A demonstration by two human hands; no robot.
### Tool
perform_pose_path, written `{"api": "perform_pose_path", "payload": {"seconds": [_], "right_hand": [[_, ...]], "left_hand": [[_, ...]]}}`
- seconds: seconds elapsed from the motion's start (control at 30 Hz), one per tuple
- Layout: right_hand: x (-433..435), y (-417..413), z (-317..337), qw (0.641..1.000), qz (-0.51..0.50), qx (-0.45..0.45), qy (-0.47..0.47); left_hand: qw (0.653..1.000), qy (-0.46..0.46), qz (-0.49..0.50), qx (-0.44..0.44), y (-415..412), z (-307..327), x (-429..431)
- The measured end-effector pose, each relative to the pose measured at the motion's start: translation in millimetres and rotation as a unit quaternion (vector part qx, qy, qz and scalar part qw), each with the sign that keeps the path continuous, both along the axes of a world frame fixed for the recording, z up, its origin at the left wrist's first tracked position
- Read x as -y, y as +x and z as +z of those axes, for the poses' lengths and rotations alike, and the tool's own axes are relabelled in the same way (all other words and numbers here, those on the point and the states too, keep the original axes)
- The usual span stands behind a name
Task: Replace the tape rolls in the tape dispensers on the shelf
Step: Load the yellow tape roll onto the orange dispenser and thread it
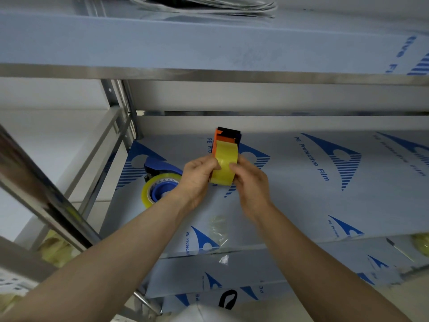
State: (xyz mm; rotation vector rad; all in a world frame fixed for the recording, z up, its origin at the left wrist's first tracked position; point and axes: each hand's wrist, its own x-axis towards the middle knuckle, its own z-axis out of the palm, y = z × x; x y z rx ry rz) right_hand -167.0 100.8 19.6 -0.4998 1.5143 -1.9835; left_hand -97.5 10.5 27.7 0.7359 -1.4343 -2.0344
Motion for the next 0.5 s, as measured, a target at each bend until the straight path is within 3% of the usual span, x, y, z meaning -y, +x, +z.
{"api": "perform_pose_path", "payload": {"seconds": [0.1,0.23,0.5], "right_hand": [[7.5,-5.2,9.1,0.996,-0.023,0.086,0.023],[7.1,-4.4,10.0,0.999,-0.012,0.049,-0.011],[7.2,1.1,14.3,0.999,-0.004,-0.01,-0.048]], "left_hand": [[0.999,-0.018,-0.038,-0.003,0.4,-0.7,-6.5],[0.998,-0.042,-0.048,-0.013,0.8,1.0,-9.5],[0.999,-0.001,0.022,-0.034,-5.6,11.7,-12.2]]}}
